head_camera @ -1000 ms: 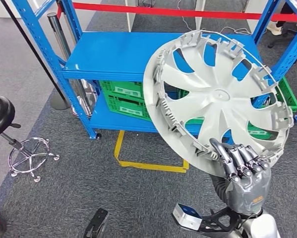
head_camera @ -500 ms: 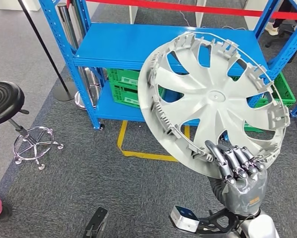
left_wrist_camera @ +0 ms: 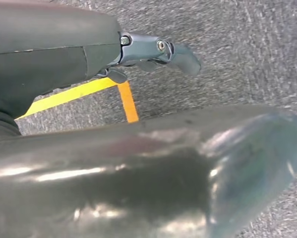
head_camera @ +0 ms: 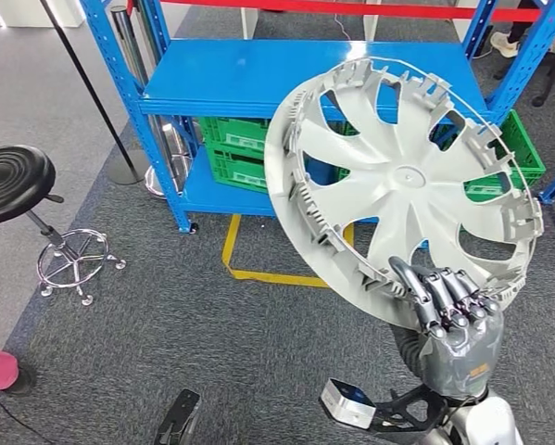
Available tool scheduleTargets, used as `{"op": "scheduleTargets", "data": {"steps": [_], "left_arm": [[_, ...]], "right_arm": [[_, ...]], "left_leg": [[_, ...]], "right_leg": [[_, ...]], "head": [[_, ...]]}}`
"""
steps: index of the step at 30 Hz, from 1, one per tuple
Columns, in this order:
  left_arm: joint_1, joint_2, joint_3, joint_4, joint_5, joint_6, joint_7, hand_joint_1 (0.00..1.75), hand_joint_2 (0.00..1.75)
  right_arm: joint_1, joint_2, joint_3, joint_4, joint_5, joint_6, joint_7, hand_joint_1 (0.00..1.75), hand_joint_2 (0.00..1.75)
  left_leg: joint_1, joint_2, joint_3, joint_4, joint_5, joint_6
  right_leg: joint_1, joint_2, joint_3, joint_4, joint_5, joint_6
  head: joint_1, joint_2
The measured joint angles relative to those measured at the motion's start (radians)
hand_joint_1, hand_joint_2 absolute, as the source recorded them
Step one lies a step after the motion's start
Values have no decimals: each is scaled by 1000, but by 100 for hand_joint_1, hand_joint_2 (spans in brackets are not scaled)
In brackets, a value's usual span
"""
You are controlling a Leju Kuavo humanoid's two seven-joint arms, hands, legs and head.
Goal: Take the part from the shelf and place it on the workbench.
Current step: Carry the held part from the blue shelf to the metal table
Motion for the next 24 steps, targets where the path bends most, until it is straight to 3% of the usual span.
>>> {"op": "scheduleTargets", "data": {"steps": [2,5,6,8,10,11,12,13,15,17,18,19,21,22,24], "left_arm": [[-6,0,-3,0,-12,-12,13,0,0],[-13,2,-14,0,-27,-36,44,0,0],[-15,3,-16,0,-27,-40,48,0,0],[-19,3,-18,-1,-26,-43,50,0,0],[-22,2,-19,-1,-24,-44,48,0,0],[-22,1,-19,-1,-23,-44,45,0,0],[-22,1,-19,-1,-21,-45,42,0,0],[-22,0,-19,-1,-19,-44,40,0,0],[-22,-1,-19,-1,-18,-44,37,0,0],[-23,-2,-19,-1,-18,-43,36,0,0],[-23,-2,-18,-2,-18,-43,36,0,0],[-23,-1,-18,-2,-18,-43,36,0,0],[-22,1,-18,-2,-18,-43,35,0,0],[-20,1,-18,-1,-18,-43,35,0,0],[-18,2,-19,-1,-19,-43,36,0,0]], "right_arm": [[33,9,-25,-26,-1,0,-45,175,175],[141,41,-120,-121,0,-1,-135,175,175],[167,48,-146,-147,0,-1,-145,175,175],[201,56,-184,-185,0,-1,-147,175,175],[224,64,-214,-206,0,-1,-147,175,175],[232,67,-226,-213,0,-1,-147,175,175],[240,70,-237,-219,0,-1,-146,175,175],[246,72,-245,-224,0,-1,-145,175,175],[254,74,-260,-233,0,-1,-144,175,175],[257,77,-270,-242,0,-1,-139,175,175],[259,78,-274,-247,0,-1,-135,175,175],[261,79,-277,-250,0,-1,-132,175,175],[264,80,-282,-253,1,-1,-128,175,175],[265,81,-283,-253,1,-1,-127,175,175],[266,83,-287,-254,1,0,-125,175,175]], "left_leg": [[-2,-3,69,-114,4,9],[-5,-9,71,-142,6,24],[-4,-7,64,-145,13,31],[0,-2,47,-150,32,45],[-2,0,23,-149,50,51],[-3,1,10,-148,59,51],[-4,2,-4,-148,70,51],[-4,3,-18,-147,80,50],[-5,4,-41,-145,101,45],[-9,2,-58,-141,121,37],[-10,1,-62,-141,131,32],[-10,1,-66,-142,142,27],[-7,0,-73,-143,148,15],[-6,0,-80,-128,123,9],[-4,0,-100,-37,19,-1]], "right_leg": [[2,-4,-15,12,7,8],[2,-13,-25,17,17,26],[2,-10,-32,24,7,32],[0,1,-59,85,-59,40],[0,8,-93,207,-151,44],[0,9,-102,264,-173,45],[0,9,-101,297,-171,46],[0,9,-84,298,-147,45],[0,10,-3,205,-86,42],[1,12,104,53,-84,37],[3,13,134,1,-96,34],[6,14,145,-26,-104,30],[6,11,124,-26,-92,16],[5,8,113,-25,-81,6],[4,4,90,-24,-57,-9]], "head": [[-1,0],[-2,0],[-1,0],[0,0],[1,0],[0,0],[0,0],[0,0],[0,0],[0,0],[0,0],[0,0],[0,0],[-2,0],[-6,0]]}}
